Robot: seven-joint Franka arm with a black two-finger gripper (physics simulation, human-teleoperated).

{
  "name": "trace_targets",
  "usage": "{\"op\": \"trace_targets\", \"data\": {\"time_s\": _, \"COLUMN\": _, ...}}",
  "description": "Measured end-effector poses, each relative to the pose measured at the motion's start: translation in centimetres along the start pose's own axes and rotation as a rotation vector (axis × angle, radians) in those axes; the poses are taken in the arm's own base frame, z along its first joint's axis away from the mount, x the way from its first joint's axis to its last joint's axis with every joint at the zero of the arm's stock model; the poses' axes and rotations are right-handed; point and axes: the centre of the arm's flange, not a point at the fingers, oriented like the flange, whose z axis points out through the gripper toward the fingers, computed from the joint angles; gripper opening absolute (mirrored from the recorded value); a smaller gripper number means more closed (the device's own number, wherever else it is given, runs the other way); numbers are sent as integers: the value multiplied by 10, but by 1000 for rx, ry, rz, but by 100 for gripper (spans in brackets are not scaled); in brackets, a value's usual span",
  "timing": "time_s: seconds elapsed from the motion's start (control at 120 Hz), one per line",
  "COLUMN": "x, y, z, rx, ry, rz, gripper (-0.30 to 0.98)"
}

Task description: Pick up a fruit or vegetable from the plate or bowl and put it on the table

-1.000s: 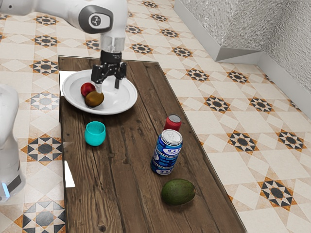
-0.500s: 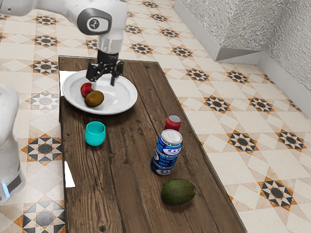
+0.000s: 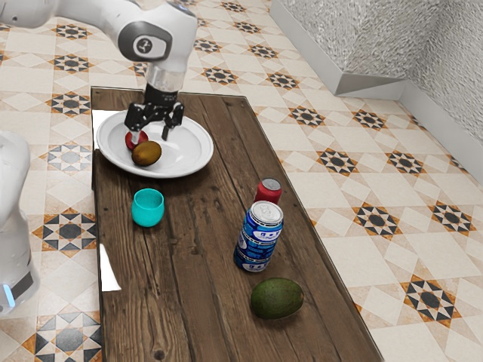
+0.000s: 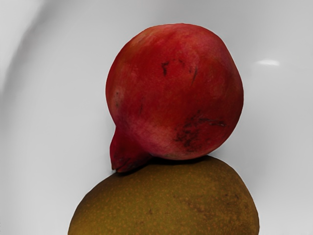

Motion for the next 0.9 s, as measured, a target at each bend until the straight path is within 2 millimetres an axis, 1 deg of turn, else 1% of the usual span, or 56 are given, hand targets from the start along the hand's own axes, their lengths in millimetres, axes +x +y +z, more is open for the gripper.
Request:
{"op": "trace_targets", "data": {"time_s": 0.133, "x": -1, "y": -2, "z": 7, "rx": 15, "ry": 8, "rz": 10, "gripper": 68}}
{"op": "trace_targets", "data": {"time_s": 0.275, "x": 0, "y": -2, "z": 9, "rx": 19, "ry": 6, "rz": 12, "gripper": 68}}
{"op": "trace_targets", "data": {"time_s": 0.475, "x": -5, "y": -3, "z": 18, "rx": 32, "ry": 7, "rz": 32, "gripper": 68}}
{"op": "trace_targets", "data": {"time_s": 0.9, "x": -7, "y": -3, "z": 22, "rx": 37, "ry": 7, "rz": 42, "gripper": 67}}
